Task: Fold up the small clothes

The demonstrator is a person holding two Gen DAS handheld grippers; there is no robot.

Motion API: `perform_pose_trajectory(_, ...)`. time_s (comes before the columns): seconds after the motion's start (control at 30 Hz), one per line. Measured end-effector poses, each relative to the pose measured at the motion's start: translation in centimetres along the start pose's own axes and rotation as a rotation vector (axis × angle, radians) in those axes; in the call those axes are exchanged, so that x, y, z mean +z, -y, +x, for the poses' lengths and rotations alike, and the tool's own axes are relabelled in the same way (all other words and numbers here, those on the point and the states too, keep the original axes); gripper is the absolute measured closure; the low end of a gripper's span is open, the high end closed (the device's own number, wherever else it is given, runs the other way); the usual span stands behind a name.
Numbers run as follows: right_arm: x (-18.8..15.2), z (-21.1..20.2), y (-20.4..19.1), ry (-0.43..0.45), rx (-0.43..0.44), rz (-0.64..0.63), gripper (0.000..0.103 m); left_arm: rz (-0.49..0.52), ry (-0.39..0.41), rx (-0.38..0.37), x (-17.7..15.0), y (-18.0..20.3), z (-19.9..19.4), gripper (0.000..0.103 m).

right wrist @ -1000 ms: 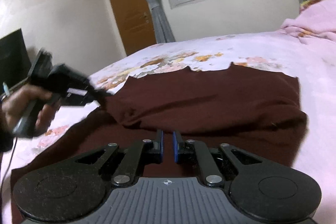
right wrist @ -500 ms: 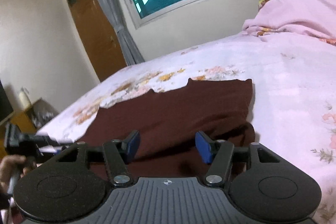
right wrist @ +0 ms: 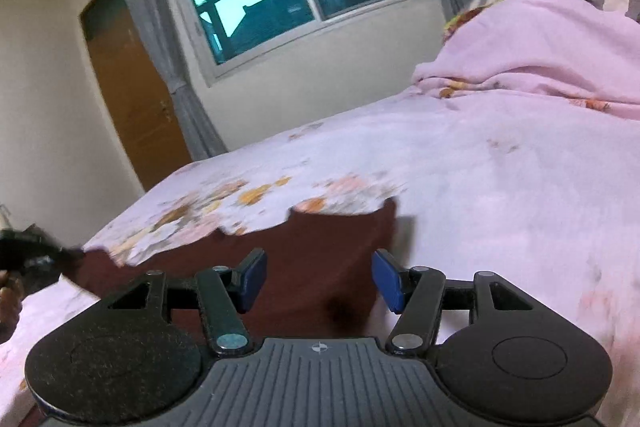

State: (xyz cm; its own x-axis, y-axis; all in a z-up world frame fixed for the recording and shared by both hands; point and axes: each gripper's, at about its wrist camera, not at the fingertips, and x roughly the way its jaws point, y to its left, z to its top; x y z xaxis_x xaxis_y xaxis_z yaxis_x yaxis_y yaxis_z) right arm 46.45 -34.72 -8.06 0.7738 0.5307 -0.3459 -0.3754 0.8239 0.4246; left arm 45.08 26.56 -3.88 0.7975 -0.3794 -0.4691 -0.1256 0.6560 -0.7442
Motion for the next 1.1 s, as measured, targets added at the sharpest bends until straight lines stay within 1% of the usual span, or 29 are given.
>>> perform_pose_trajectory(0.03,0.8,1.0,0.7,-0.016,-0.01,-0.005,0.044,-0.004,-0.035,0.021,0.2,-0.3,0.9,0.099)
perform_pose_trajectory(0.1,2.0,3.1,1.9,-0.044,-0.016,-0.016,0.045,0.014,-0.072,0.076,-0.1,-0.9,1.7,0.099)
perform_pose_trajectory(0.13,2.5,4.0,2.3,-0.057,-0.022,-0.02,0.045,0.02,-0.094,0.089,-0.4,-1.2,2.2,0.098)
perform_pose_trajectory(0.17,3.0,5.1,2.7,-0.076,-0.028,-0.018,0.045,0.026,-0.112,0.085,-0.6,-1.8,2.5,0.096)
perform_pose_trajectory(0.2,3.1,5.7,2.8,-0.085,-0.036,-0.026,0.045,0.024,-0.115,0.088,-0.7,-2.2,2.6,0.083)
perform_pose_trajectory(0.23,3.4,6.2,2.6,-0.079,-0.051,-0.066,0.045,0.032,-0.096,0.094,-1.0,-2.6,2.3,0.066)
perform_pose_trajectory(0.27,3.5,6.5,2.3,-0.068,-0.06,-0.093,0.045,0.045,-0.081,0.095,-1.1,-2.9,1.8,0.058)
perform_pose_trajectory(0.3,3.4,6.9,2.0,-0.074,-0.076,-0.102,0.05,0.066,-0.053,0.094,-1.3,-3.1,1.0,0.051)
perform_pose_trajectory(0.33,3.4,7.1,1.8,-0.093,-0.089,-0.114,0.076,0.088,-0.018,0.099,-1.4,-3.3,0.1,0.05)
perform_pose_trajectory(0.37,3.1,7.3,1.4,-0.113,-0.096,-0.121,0.088,0.101,0.0,0.09,-1.4,-3.5,-0.8,0.049)
perform_pose_trajectory(0.4,2.8,7.5,1.4,-0.134,-0.103,-0.105,0.088,0.103,0.008,0.079,-1.4,-3.8,-1.5,0.047)
perform_pose_trajectory(0.47,2.0,7.5,1.1,-0.176,-0.133,-0.081,0.087,0.124,0.022,0.087,-1.1,-4.4,-2.5,0.043)
perform_pose_trajectory(0.53,1.2,7.4,0.6,-0.193,-0.179,-0.087,0.084,0.145,0.013,0.117,-0.5,-4.9,-2.6,0.043)
perform_pose_trajectory(0.6,0.9,8.1,0.5,-0.221,-0.228,-0.08,0.08,0.163,0.014,0.11,0.0,-5.1,-2.5,0.042)
perform_pose_trajectory(0.67,0.8,8.7,0.3,-0.221,-0.292,-0.095,0.055,0.166,-0.002,0.114,0.2,-5.3,-2.0,0.042)
perform_pose_trajectory(0.7,0.9,9.0,0.4,-0.232,-0.305,-0.087,0.049,0.171,-0.012,0.097,0.2,-5.2,-1.8,0.042)
perform_pose_trajectory(0.73,0.9,9.2,0.7,-0.25,-0.299,-0.076,0.049,0.187,-0.022,0.095,0.1,-5.0,-1.6,0.042)
perform_pose_trajectory(0.77,0.9,9.4,0.8,-0.261,-0.276,-0.067,0.056,0.206,-0.026,0.098,-0.1,-4.9,-1.2,0.042)
perform_pose_trajectory(0.8,0.9,9.7,1.0,-0.279,-0.265,-0.068,0.072,0.221,-0.029,0.092,-0.2,-4.7,-1.1,0.041)
perform_pose_trajectory(0.83,0.8,9.9,1.3,-0.299,-0.247,-0.06,0.095,0.232,-0.036,0.083,-0.3,-4.6,-1.1,0.041)
perform_pose_trajectory(0.9,1.1,9.3,2.0,-0.262,-0.234,-0.025,0.096,0.25,-0.035,0.056,-0.6,-4.4,-1.2,0.042)
perform_pose_trajectory(0.93,1.3,8.7,3.1,-0.233,-0.229,0.034,0.098,0.259,-0.033,0.049,-0.7,-4.2,-1.3,0.042)
perform_pose_trajectory(0.97,1.3,8.3,5.0,-0.212,-0.249,0.112,0.101,0.27,-0.032,0.04,-0.8,-4.1,-1.4,0.042)
perform_pose_trajectory(1.0,1.0,8.4,6.7,-0.218,-0.287,0.173,0.103,0.278,-0.034,0.036,-0.9,-4.0,-1.4,0.042)
perform_pose_trajectory(1.03,0.7,8.4,8.4,-0.231,-0.287,0.24,0.103,0.291,-0.04,0.039,-1.0,-3.9,-1.5,0.042)
perform_pose_trajectory(1.07,0.6,7.8,9.5,-0.213,-0.247,0.307,0.103,0.312,-0.044,0.04,-1.0,-3.6,-1.5,0.042)
perform_pose_trajectory(1.1,0.7,6.9,9.6,-0.189,-0.252,0.311,0.103,0.347,-0.045,0.036,-1.1,-3.3,-1.6,0.042)
